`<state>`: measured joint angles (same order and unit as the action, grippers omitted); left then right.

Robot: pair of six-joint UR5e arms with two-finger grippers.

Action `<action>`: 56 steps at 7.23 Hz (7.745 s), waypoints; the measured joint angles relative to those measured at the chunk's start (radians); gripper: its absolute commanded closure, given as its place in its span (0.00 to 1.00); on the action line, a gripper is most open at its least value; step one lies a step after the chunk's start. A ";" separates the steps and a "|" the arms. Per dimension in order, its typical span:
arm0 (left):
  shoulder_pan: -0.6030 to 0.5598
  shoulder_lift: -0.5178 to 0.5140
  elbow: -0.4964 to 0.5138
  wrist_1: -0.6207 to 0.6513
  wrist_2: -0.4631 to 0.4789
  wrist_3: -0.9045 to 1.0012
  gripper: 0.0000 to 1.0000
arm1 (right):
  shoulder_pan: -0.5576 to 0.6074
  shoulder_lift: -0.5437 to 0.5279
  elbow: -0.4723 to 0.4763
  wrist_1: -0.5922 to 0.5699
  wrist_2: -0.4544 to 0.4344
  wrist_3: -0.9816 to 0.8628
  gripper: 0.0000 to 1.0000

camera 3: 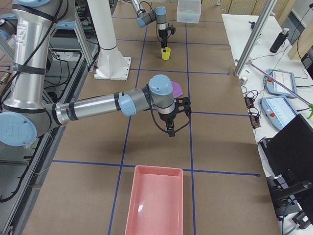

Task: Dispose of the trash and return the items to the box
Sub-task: 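Reach the left gripper to the yellow cup and grasp it, then carry the yellow cup with the left gripper and set it in the bowl, then reach the right gripper down to the purple cloth and grasp it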

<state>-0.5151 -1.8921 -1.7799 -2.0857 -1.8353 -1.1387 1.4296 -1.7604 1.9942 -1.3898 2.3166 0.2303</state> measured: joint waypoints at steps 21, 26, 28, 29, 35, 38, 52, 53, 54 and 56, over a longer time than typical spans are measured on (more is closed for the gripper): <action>-1.009 0.022 0.824 -0.105 -0.398 1.149 1.00 | -0.013 0.009 0.001 0.001 0.001 0.000 0.00; -0.923 0.044 0.834 -0.184 -0.395 1.051 0.02 | -0.015 0.011 0.002 0.002 0.001 0.000 0.00; -0.920 0.047 0.823 -0.184 -0.391 1.083 0.02 | -0.016 0.011 0.003 0.002 0.001 0.000 0.00; -0.925 0.042 0.806 -0.176 -0.391 1.089 0.02 | -0.017 0.012 0.003 0.002 0.001 0.002 0.00; -1.100 0.131 0.224 0.566 -0.477 1.147 0.02 | -0.145 0.016 0.092 0.032 -0.043 0.268 0.00; -1.116 0.263 0.011 0.710 -0.484 1.238 0.02 | -0.380 0.115 0.112 0.078 -0.218 0.600 0.00; -1.121 0.349 0.009 0.707 -0.495 1.248 0.02 | -0.911 0.645 -0.096 -0.247 -0.782 0.955 0.40; -1.120 0.349 0.014 0.707 -0.495 1.249 0.02 | -0.913 0.642 -0.105 -0.245 -0.788 0.949 0.50; -1.120 0.349 0.018 0.706 -0.496 1.249 0.02 | -0.915 0.641 -0.108 -0.244 -0.790 0.950 0.65; -1.120 0.349 0.019 0.705 -0.496 1.249 0.02 | -0.917 0.640 -0.108 -0.244 -0.792 0.959 0.87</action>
<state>-1.6352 -1.5431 -1.7608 -1.3804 -2.3316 0.1101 0.5128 -1.1207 1.8866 -1.6340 1.5249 1.1894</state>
